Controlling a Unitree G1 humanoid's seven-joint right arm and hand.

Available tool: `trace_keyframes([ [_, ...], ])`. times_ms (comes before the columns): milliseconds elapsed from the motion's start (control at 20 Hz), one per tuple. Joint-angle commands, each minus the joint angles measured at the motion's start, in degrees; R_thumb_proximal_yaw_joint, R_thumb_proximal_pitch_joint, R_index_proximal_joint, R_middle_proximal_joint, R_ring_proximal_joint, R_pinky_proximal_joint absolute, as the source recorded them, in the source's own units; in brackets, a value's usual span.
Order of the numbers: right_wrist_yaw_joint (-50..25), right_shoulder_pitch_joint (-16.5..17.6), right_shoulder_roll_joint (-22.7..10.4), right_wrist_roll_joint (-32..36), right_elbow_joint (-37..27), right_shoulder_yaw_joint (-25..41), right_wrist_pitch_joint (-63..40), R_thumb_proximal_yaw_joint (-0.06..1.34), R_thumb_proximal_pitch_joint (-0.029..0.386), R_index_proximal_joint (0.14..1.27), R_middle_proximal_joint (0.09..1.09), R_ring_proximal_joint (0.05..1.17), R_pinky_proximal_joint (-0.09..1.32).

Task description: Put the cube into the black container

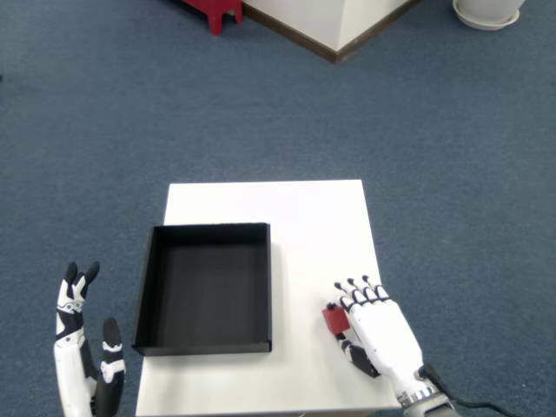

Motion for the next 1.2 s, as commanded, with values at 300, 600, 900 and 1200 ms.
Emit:
trace_keyframes([
  [300, -10.2, -2.9, -4.6, -2.4, -10.2, 0.5, -3.9, 1.22, 0.191, 1.03, 0.23, 0.19, 0.1],
  [600, -12.6, -0.5, -9.9, -4.4, -24.4, 0.6, 0.9, 1.21, 0.188, 1.02, 0.23, 0.18, 0.09],
  [900, -9.2, 2.0, -15.9, -4.4, -40.4, -1.2, 8.8, 1.21, 0.187, 1.02, 0.24, 0.18, 0.07],
  [1200, -3.6, 3.5, -18.9, -4.3, -55.7, -2.9, 17.6, 1.21, 0.19, 1.03, 0.25, 0.18, 0.06],
])
